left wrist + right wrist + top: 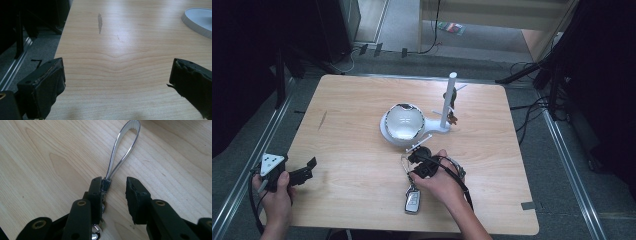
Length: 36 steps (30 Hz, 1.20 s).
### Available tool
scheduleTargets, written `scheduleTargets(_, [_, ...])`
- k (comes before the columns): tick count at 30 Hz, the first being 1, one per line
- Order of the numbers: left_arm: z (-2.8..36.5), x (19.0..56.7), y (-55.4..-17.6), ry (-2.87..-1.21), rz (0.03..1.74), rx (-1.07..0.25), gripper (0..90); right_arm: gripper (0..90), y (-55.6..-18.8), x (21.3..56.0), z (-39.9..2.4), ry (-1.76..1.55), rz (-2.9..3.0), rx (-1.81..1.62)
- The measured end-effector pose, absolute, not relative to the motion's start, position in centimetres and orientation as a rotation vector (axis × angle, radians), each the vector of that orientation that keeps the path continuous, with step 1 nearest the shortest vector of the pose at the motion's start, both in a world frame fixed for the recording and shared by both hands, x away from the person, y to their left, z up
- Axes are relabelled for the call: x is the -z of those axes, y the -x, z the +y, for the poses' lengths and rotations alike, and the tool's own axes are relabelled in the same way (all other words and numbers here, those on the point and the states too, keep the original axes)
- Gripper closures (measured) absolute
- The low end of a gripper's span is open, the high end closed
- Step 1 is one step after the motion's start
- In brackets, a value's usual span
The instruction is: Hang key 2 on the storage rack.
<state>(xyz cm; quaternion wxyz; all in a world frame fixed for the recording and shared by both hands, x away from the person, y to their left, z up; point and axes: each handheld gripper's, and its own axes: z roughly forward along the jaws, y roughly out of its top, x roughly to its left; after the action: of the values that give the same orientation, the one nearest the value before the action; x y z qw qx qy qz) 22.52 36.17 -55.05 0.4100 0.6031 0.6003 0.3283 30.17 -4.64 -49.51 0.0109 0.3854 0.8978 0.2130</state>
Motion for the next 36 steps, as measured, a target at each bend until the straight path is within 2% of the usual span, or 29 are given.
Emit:
scheduleTargets(19, [36.2,55.1,-22.5,-1.519,1.512,-0.826,0.6,71.9,-30.3,50.7,-3.5,-1.231,2.852,-0.612])
scheduleTargets(26, [36.2,55.1,-22.5,-1.520,1.511,-0.827,0.6,77.0,-30.3,51.3,-3.2,-1.222,2.858,-0.565])
scheduleTargets(29, [36.2,55.1,-22.5,-1.519,1.511,-0.827,0.6,82.2,-30.3,51.3,-3.2,-1.228,2.860,-0.573])
scheduleTargets(36, [36.1,55.1,-22.5,-1.519,1.512,-0.829,0.6,83.1,-30.0,51.2,-3.5,-1.231,2.847,-0.591])
